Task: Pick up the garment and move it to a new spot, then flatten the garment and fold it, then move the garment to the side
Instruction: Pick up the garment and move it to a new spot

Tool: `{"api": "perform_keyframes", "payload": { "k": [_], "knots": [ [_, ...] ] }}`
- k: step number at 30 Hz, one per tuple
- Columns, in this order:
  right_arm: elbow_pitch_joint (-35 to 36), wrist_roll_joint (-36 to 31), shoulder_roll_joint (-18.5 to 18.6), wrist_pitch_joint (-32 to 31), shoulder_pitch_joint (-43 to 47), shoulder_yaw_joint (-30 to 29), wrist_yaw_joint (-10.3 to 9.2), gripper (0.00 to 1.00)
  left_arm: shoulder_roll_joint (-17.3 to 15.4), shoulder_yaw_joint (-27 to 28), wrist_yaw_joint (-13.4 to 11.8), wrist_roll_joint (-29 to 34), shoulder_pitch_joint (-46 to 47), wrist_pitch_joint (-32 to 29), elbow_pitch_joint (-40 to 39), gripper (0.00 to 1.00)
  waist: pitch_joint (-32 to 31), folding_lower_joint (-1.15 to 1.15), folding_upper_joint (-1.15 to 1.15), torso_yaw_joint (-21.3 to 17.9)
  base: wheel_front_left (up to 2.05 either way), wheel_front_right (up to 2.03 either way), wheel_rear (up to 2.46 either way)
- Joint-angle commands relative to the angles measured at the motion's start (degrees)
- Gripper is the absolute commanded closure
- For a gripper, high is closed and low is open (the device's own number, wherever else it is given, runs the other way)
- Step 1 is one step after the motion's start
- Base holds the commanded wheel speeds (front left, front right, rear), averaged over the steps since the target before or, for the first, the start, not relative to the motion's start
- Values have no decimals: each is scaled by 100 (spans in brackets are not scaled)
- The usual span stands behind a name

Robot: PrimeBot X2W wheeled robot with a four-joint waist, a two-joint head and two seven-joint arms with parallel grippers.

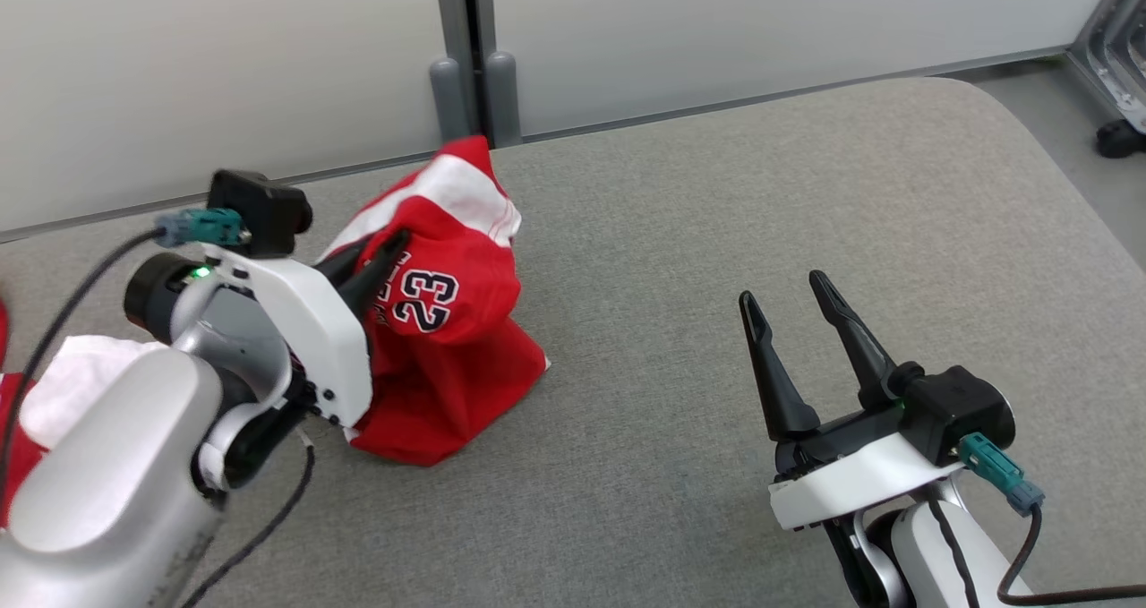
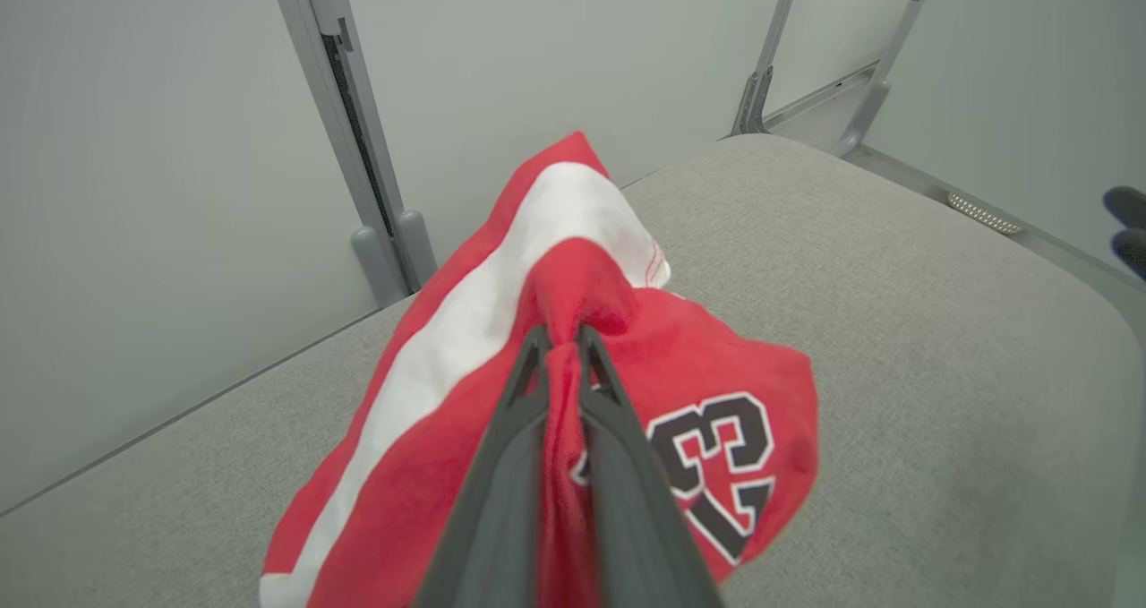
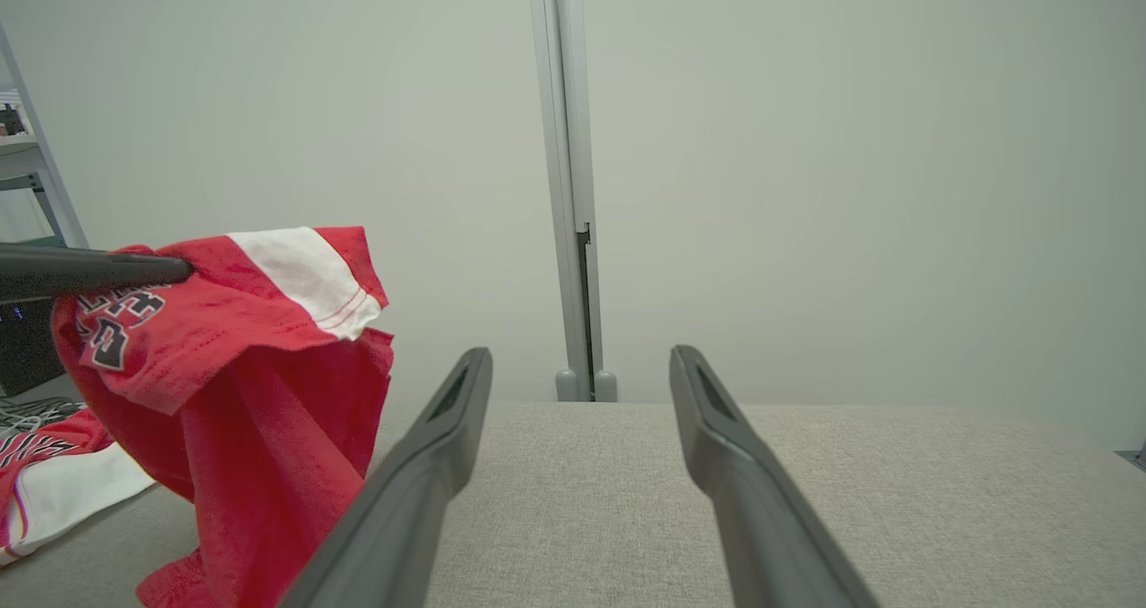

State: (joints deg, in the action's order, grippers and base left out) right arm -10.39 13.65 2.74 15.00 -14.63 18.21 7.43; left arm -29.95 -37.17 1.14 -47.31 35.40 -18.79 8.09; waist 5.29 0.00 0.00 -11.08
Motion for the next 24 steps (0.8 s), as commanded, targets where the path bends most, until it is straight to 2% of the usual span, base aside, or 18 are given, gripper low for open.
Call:
{"api": "perform_keyframes", "payload": {
  "k": [1,4,8,9,10,11,15,18,24],
  "knots": [
    [19,15,29,27,-34,4,10,0,46,-24,-47,63,-60,83,64,100,98,0,0,-160,0,0,0],
    [38,51,31,27,-74,-4,10,0,387,-262,-97,248,-192,327,419,100,210,0,0,-311,0,0,0],
    [75,81,30,27,-106,-15,11,0,861,-656,99,446,-277,641,1158,100,335,0,0,-443,0,0,0],
    [84,89,30,27,-111,-38,10,0,968,-727,140,486,-275,740,1360,68,354,0,0,-456,0,0,0],
    [90,97,30,27,-111,-49,11,0,1060,-814,181,538,-281,807,1552,18,367,0,0,-462,0,0,0],
    [93,100,29,27,-111,-51,10,0,1149,-868,226,576,-267,906,1729,0,380,0,0,-464,0,0,0],
    [108,51,31,27,-58,-150,11,0,1344,-938,325,720,-108,1337,2138,0,361,0,0,-371,0,0,0],
    [63,-9,29,27,10,-179,10,0,1358,-888,320,783,-54,1672,2213,0,264,0,0,-219,0,0,0],
    [12,-63,30,27,106,-235,11,0,1188,-651,118,765,-224,2170,1944,0,57,0,0,74,0,0,0]
  ]
}}
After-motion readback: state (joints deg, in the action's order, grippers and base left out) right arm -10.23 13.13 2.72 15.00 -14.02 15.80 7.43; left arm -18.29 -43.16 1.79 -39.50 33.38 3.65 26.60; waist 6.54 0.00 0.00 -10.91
